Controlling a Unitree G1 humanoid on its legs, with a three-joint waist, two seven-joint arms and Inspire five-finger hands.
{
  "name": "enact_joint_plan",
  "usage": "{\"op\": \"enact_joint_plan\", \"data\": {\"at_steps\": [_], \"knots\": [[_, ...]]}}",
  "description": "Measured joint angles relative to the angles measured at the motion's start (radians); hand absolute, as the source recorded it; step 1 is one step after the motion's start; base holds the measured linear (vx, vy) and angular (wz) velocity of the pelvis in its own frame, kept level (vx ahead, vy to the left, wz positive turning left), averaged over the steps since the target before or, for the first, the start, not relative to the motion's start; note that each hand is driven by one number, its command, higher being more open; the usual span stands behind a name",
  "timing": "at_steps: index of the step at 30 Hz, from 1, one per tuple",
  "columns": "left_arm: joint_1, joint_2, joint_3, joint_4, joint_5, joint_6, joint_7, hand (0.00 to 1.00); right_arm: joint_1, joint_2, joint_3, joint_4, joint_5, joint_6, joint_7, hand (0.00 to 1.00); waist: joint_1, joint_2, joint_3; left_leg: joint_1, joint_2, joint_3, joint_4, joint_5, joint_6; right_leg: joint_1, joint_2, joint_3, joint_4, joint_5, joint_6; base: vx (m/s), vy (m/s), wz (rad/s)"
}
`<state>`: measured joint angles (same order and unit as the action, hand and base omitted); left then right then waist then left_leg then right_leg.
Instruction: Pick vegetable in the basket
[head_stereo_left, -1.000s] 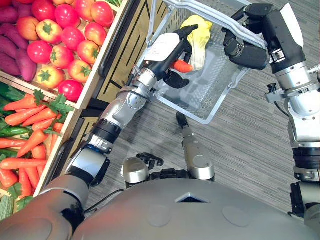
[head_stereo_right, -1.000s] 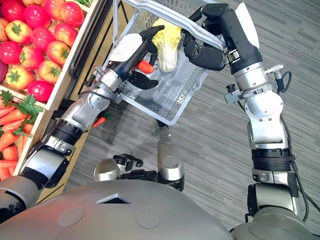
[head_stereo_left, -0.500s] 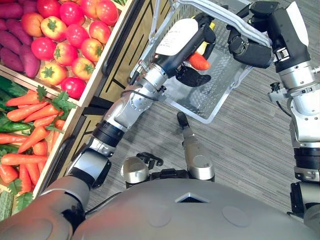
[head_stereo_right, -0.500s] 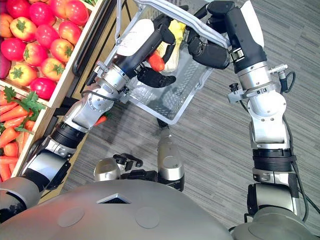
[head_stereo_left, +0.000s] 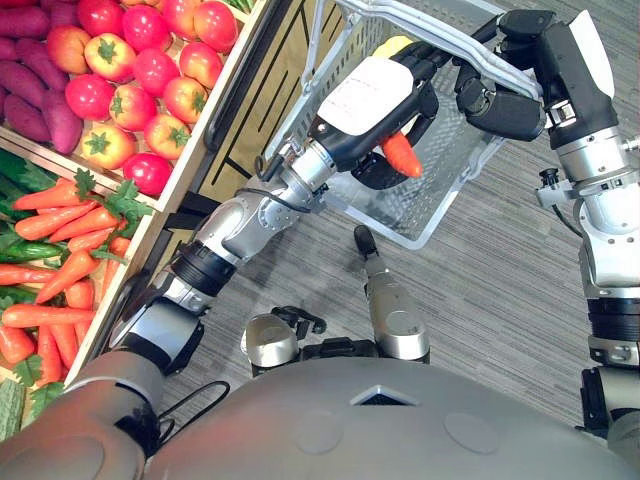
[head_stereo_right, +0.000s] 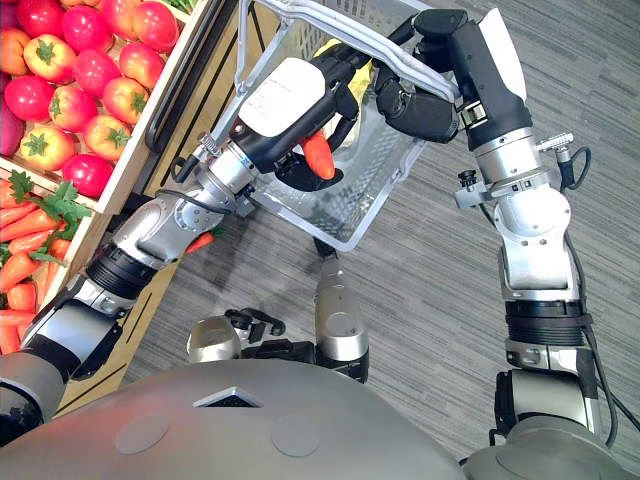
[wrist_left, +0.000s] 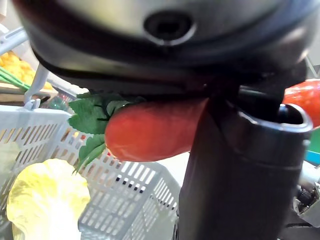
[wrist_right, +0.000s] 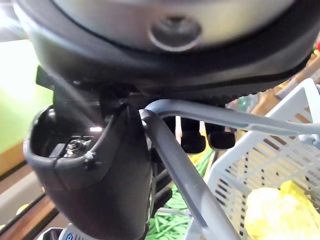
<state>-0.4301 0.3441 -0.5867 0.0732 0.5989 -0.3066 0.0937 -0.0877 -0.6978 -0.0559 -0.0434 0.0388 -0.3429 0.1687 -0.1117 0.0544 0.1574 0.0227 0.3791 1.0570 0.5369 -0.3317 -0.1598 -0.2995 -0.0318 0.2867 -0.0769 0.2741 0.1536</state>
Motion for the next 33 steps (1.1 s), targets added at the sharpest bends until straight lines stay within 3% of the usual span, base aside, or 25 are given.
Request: {"op": "enact_joint_plan", "data": {"at_steps": [15,19,22,25,31,33], "knots": [[0.000,0.008,0.002,0.005,0.055,-0.003,0.003,1.00,0.006,0.000,0.000,0.001,-0.004,0.000,0.000,0.00,0.000,0.012,-0.018,-0.019,0.000,-0.021,0.002,-0.001,0.002,-0.005,-0.006,-0.014,0.000,0.000,0.000,-0.01,0.002,0.03],[0.002,-0.038,0.032,0.081,0.060,-0.019,-0.019,1.00,0.006,0.000,-0.012,0.001,-0.004,0.000,-0.004,0.00,-0.002,0.013,-0.022,-0.036,-0.002,-0.037,0.006,-0.002,0.004,-0.010,-0.013,-0.025,0.000,0.000,0.000,-0.02,0.000,0.10],[0.009,-0.106,0.116,0.153,0.026,0.023,-0.031,1.00,0.006,0.014,-0.045,0.006,-0.005,0.002,-0.004,0.00,-0.001,0.013,-0.022,-0.048,-0.001,-0.051,0.013,-0.002,0.007,-0.011,-0.017,-0.034,0.000,0.001,0.000,-0.01,-0.003,0.11],[0.009,-0.116,0.171,0.163,0.015,0.037,-0.033,1.00,0.006,0.043,-0.074,0.009,-0.005,0.003,-0.004,0.00,-0.002,0.013,-0.022,-0.048,-0.001,-0.052,0.013,-0.003,0.008,-0.010,-0.017,-0.035,0.000,0.001,0.001,0.00,0.000,0.01],[0.013,-0.184,0.249,0.173,-0.264,0.117,-0.111,1.00,0.006,0.055,-0.115,0.009,-0.005,0.013,-0.001,0.00,-0.001,0.012,-0.023,-0.047,-0.003,-0.069,0.012,-0.004,0.011,0.002,-0.021,-0.045,0.000,0.001,0.001,0.00,0.008,0.06],[0.013,-0.193,0.254,0.173,-0.283,0.126,-0.111,1.00,0.006,0.080,-0.127,0.009,-0.005,0.020,0.002,0.00,0.000,0.012,-0.023,-0.047,-0.003,-0.071,0.012,-0.003,0.011,0.004,-0.022,-0.047,0.000,0.001,0.001,0.00,0.002,0.03]]}}
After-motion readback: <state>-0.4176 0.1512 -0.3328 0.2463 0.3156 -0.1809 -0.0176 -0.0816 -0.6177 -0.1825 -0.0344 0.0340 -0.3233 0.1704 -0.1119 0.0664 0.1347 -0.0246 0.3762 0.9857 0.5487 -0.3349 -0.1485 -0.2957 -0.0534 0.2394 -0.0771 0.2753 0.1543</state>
